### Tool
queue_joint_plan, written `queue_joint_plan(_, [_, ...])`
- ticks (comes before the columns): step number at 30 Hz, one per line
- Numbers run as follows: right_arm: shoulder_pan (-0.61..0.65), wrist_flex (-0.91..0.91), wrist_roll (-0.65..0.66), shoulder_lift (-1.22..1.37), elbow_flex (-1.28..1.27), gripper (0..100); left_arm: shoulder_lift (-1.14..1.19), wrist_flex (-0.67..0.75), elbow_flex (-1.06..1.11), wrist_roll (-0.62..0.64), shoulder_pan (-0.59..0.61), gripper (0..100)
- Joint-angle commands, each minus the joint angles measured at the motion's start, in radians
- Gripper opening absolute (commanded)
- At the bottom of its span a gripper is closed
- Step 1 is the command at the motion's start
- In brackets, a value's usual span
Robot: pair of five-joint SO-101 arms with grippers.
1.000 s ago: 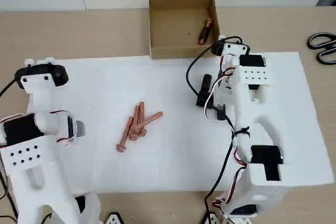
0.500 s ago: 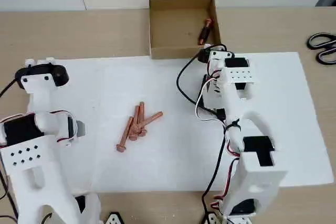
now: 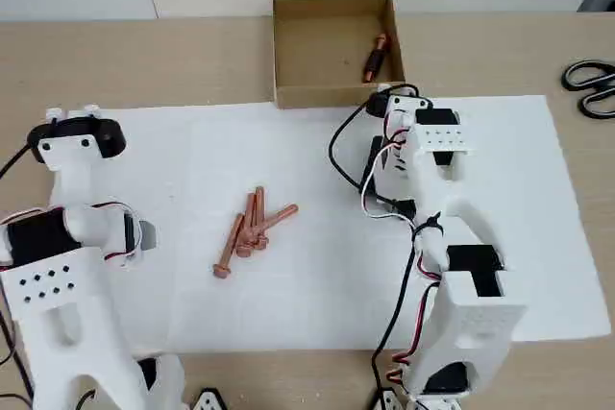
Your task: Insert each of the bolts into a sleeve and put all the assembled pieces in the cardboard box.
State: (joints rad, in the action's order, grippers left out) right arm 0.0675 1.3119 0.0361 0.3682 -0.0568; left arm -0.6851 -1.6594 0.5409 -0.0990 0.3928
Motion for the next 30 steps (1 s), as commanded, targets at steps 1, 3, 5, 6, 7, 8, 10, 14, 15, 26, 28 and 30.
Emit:
queue_joint_plan(1, [-0.028, -0.033, 0.006, 0.005, 0.002, 5.5, -0.005, 0.021, -0.004, -0.003, -0.003, 21])
queue_joint_plan(3, [-0.027, -0.031, 0.008, 0.004, 0.003, 0.3, -0.006, 0.021, -0.004, -0.003, -0.005, 21])
queue_joint_plan(5, [-0.027, -0.024, 0.008, 0.002, 0.003, 0.7, -0.006, 0.021, -0.004, -0.003, -0.005, 21])
queue_joint_plan(6, [-0.027, -0.010, 0.009, 0.001, 0.005, 0.5, -0.006, 0.021, -0.004, -0.003, -0.005, 21])
queue_joint_plan(7, [-0.027, 0.004, 0.015, 0.001, 0.015, 0.4, -0.006, 0.021, -0.005, -0.003, -0.005, 21])
queue_joint_plan(8, [-0.027, 0.030, 0.026, -0.004, 0.029, 0.4, -0.006, 0.021, -0.005, -0.003, -0.005, 21])
queue_joint_plan(10, [-0.027, 0.096, 0.038, -0.030, 0.063, 0.4, -0.006, 0.020, -0.010, -0.003, -0.005, 21])
queue_joint_plan(14, [-0.027, 0.206, 0.061, -0.136, 0.114, 0.4, 0.000, 0.018, -0.012, -0.003, -0.005, 21])
queue_joint_plan(15, [-0.025, 0.232, 0.066, -0.173, 0.123, 0.4, 0.000, 0.018, -0.015, -0.003, -0.005, 21])
queue_joint_plan(26, [-0.024, 0.355, 0.071, -0.470, 0.144, 0.4, 0.244, -0.092, -0.242, 0.063, -0.226, 21])
queue_joint_plan(28, [-0.025, 0.364, 0.071, -0.472, 0.144, 0.4, 0.364, -0.092, -0.305, 0.068, -0.265, 21])
queue_joint_plan(30, [-0.027, 0.372, 0.069, -0.472, 0.143, 0.4, 0.465, -0.092, -0.361, 0.069, -0.302, 21])
